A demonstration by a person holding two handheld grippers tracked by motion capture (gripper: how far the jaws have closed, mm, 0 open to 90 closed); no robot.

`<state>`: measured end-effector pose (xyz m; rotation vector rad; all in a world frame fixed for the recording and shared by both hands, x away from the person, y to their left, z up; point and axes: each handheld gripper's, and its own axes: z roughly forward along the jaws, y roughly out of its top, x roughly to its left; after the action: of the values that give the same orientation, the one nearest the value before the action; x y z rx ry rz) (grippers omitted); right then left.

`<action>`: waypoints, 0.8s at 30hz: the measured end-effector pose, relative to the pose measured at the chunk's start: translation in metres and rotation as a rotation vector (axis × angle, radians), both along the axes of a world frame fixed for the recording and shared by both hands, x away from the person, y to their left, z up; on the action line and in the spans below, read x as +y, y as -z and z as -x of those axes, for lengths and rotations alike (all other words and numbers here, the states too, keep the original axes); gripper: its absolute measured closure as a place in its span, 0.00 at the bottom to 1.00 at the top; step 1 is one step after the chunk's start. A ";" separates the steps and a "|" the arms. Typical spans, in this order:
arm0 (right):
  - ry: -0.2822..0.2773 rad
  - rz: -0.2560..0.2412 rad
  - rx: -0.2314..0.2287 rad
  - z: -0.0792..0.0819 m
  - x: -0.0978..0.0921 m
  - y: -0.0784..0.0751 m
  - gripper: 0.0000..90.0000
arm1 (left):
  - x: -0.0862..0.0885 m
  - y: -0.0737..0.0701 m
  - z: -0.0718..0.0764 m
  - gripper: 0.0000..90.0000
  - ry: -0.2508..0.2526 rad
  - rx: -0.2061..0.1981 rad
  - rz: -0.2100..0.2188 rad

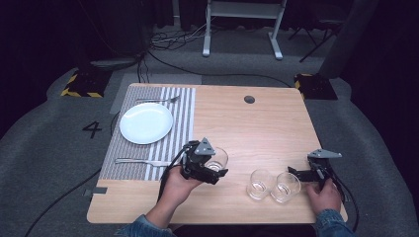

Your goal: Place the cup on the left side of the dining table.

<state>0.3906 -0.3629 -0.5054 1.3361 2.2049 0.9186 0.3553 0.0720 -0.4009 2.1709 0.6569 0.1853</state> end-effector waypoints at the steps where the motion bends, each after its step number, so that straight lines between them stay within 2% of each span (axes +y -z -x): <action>1: 0.000 0.000 0.000 0.000 0.000 0.000 0.01 | 0.004 -0.001 -0.001 0.22 -0.006 -0.002 0.007; 5: 0.001 0.000 0.001 0.000 0.000 0.000 0.01 | 0.014 -0.006 -0.004 0.22 -0.035 -0.006 0.027; 9: 0.001 0.000 0.001 0.000 0.000 0.000 0.01 | 0.023 -0.010 -0.006 0.22 -0.067 -0.026 0.031; 10: 0.001 0.000 0.001 0.000 0.000 0.000 0.01 | 0.026 -0.012 -0.007 0.22 -0.072 -0.039 0.021; 14: 0.001 0.000 0.001 0.000 0.000 0.000 0.01 | 0.034 -0.017 -0.007 0.22 -0.094 -0.059 0.033; 16: 0.004 0.001 0.000 0.000 0.000 0.000 0.01 | 0.044 -0.021 -0.009 0.22 -0.122 -0.059 0.061; 20: 0.004 0.000 0.000 0.000 0.000 0.000 0.01 | 0.057 -0.023 -0.012 0.22 -0.158 -0.076 0.069; 22: 0.005 0.001 -0.001 0.000 0.000 0.000 0.01 | 0.068 -0.025 -0.016 0.22 -0.195 -0.075 0.090; 24: 0.006 0.001 0.000 0.000 0.000 0.000 0.01 | 0.076 -0.025 -0.018 0.22 -0.224 -0.080 0.093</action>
<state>0.3903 -0.3628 -0.5054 1.3411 2.1999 0.9156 0.3729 0.1478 -0.3756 1.9881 0.8455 0.3514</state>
